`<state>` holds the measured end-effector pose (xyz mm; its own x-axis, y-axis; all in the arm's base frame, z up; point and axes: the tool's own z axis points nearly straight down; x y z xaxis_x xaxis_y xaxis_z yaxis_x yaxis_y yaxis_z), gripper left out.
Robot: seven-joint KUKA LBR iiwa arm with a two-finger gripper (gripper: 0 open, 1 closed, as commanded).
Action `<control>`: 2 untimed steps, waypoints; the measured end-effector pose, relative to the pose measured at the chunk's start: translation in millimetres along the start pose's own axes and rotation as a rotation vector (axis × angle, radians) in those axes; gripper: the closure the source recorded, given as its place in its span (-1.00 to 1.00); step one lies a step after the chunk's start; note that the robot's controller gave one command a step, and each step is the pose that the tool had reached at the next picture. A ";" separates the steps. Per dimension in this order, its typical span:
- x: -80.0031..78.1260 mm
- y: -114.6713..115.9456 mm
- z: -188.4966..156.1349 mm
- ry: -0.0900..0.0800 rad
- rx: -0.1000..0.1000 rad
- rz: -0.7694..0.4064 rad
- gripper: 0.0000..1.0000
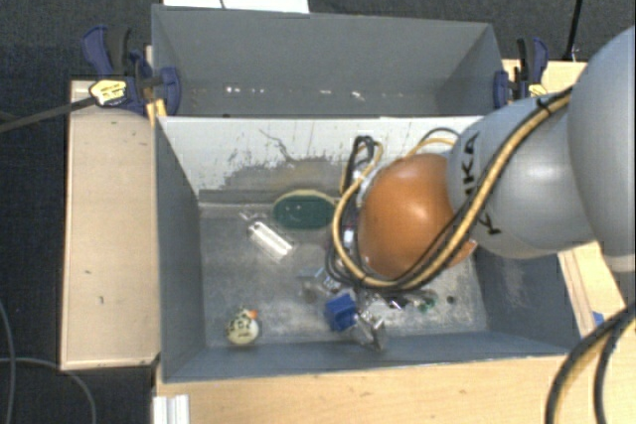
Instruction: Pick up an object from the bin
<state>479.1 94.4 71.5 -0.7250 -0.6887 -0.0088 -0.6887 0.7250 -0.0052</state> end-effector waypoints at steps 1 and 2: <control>-0.3 2.3 -0.1 0.004 -0.004 0.003 1.00; -14.0 -21.4 -149.6 -0.001 0.001 0.021 1.00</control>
Offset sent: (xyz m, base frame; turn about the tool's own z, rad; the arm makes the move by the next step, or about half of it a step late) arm 0.0000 0.0000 0.0000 0.0000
